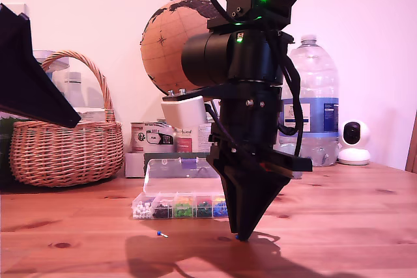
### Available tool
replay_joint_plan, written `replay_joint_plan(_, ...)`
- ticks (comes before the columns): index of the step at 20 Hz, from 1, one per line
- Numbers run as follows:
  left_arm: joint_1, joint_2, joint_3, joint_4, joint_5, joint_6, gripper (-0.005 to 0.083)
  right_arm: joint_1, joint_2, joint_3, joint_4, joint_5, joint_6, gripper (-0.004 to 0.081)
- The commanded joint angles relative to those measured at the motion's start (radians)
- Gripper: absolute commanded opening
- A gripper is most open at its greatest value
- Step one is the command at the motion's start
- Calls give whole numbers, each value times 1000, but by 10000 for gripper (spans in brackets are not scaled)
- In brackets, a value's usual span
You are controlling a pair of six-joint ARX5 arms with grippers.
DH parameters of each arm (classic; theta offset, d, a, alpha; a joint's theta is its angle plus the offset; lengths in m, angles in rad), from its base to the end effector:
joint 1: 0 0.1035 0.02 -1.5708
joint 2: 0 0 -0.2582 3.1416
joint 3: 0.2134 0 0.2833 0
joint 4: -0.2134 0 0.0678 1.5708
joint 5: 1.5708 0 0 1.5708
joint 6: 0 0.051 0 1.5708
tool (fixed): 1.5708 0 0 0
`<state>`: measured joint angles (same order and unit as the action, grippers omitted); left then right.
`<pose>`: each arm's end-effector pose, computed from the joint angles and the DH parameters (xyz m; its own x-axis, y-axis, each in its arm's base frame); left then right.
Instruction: Sort the loose pins on the table into their correct compartments
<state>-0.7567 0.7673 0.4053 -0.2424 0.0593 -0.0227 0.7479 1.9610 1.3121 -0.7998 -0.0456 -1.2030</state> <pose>0.1521 -0.1477 0.1733 0.5566 -0.6070 -0.5673 0.7112 0.7010 -0.0523 0.2840 0.2666 0.1049 0.0582 0.1162 -0.9915 -0.9247 -0.3679 -0.0974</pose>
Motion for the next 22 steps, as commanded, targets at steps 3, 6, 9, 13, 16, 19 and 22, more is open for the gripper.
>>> replay_joint_plan(3,2,-3,-8,5,4,5,-22,11,24,-1,-5,-16,-2,125)
replay_joint_plan(6,2,-3,-8,4,4,5,-22,14,26,-1,-3,-24,-2,124)
replay_joint_plan(9,2,-3,-8,4,4,5,-22,16,26,-1,-4,-24,-2,123)
replay_joint_plan(13,2,-3,-8,4,4,4,-22,18,42,-1,-10,-23,-2,107)
replay_joint_plan(16,2,-3,-7,4,4,5,-22,18,43,-1,-5,-21,-2,101)
replay_joint_plan(19,2,-3,-8,4,4,5,-22,18,43,-1,-2,-22,-2,87)
replay_joint_plan(22,2,-3,-8,4,4,5,-22,17,44,-1,0,-22,-2,67)
